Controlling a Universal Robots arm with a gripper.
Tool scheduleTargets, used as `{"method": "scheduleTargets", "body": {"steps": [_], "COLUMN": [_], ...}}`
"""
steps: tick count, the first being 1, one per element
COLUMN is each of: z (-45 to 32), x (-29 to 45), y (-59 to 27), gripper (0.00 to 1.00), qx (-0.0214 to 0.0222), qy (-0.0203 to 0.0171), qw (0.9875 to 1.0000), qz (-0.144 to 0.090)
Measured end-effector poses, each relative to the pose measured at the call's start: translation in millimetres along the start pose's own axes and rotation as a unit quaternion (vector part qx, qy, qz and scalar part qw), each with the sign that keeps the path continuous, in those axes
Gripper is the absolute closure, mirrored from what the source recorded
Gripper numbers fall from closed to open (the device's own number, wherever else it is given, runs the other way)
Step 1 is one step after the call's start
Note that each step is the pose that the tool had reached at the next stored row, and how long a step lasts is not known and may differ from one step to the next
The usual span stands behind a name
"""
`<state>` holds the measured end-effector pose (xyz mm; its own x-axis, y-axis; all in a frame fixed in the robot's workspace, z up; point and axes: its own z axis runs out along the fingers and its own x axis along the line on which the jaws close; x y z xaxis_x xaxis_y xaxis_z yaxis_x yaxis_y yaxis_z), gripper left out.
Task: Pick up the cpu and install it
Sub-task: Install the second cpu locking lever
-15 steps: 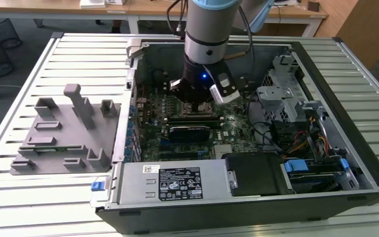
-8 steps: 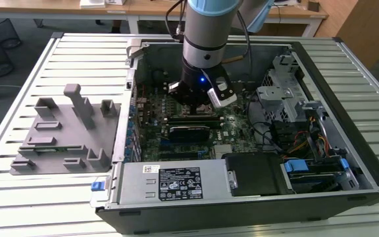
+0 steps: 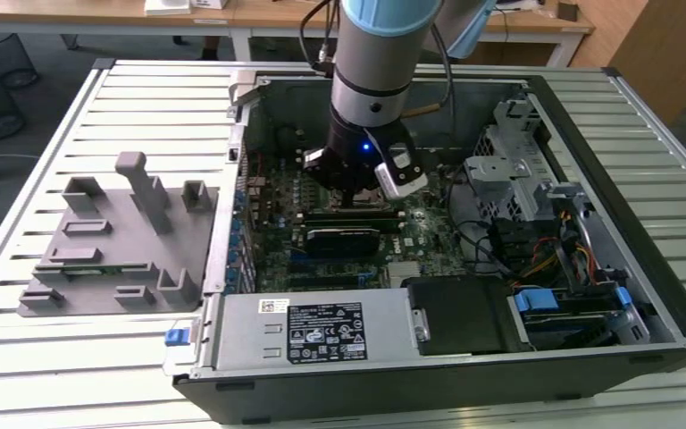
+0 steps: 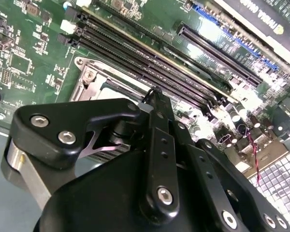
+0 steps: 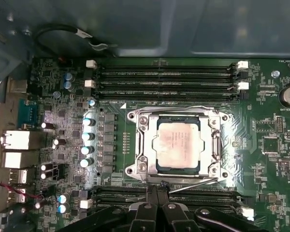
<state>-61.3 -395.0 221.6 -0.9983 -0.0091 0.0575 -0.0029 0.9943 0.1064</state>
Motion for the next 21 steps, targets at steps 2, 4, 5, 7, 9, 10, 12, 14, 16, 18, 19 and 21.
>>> {"method": "scheduleTargets", "body": {"steps": [2, 4, 5, 7, 9, 10, 12, 14, 16, 18, 19, 21], "z": [0.6, 1.5, 2.0, 3.0, 4.2, 4.9, 6.4, 8.1, 9.1, 10.1, 10.8, 12.1], "x": [0.7, 1.4, 1.8, 3.0, 5.1, 6.4, 9.0, 11.2, 12.9, 14.0, 14.3, 14.6], "y": [-2.3, -2.9, -3.0, -3.1, -3.3, -3.3, -3.4, -3.6, -3.7, -3.8, -3.9, -4.0], "gripper": [0.89, 0.89, 0.89, 0.89, 0.89, 0.89, 0.89, 0.89, 0.89, 0.89, 0.89, 0.89], "qx": [0.0000, -0.0001, -0.0001, 0.0000, 0.0000, 0.0000, 0.0000, 0.0000, 0.0000, -0.0007, -0.0012, -0.0025], "qy": [0.0003, 0.0005, 0.0006, 0.0007, 0.0008, 0.0008, 0.0008, 0.0007, 0.0008, 0.0007, 0.0008, 0.0007], "qw": [1.0000, 1.0000, 1.0000, 1.0000, 1.0000, 1.0000, 1.0000, 1.0000, 1.0000, 1.0000, 1.0000, 1.0000], "qz": [0.000, 0.000, 0.000, 0.000, 0.000, 0.000, 0.000, 0.000, 0.000, 0.000, 0.000, 0.000]}}
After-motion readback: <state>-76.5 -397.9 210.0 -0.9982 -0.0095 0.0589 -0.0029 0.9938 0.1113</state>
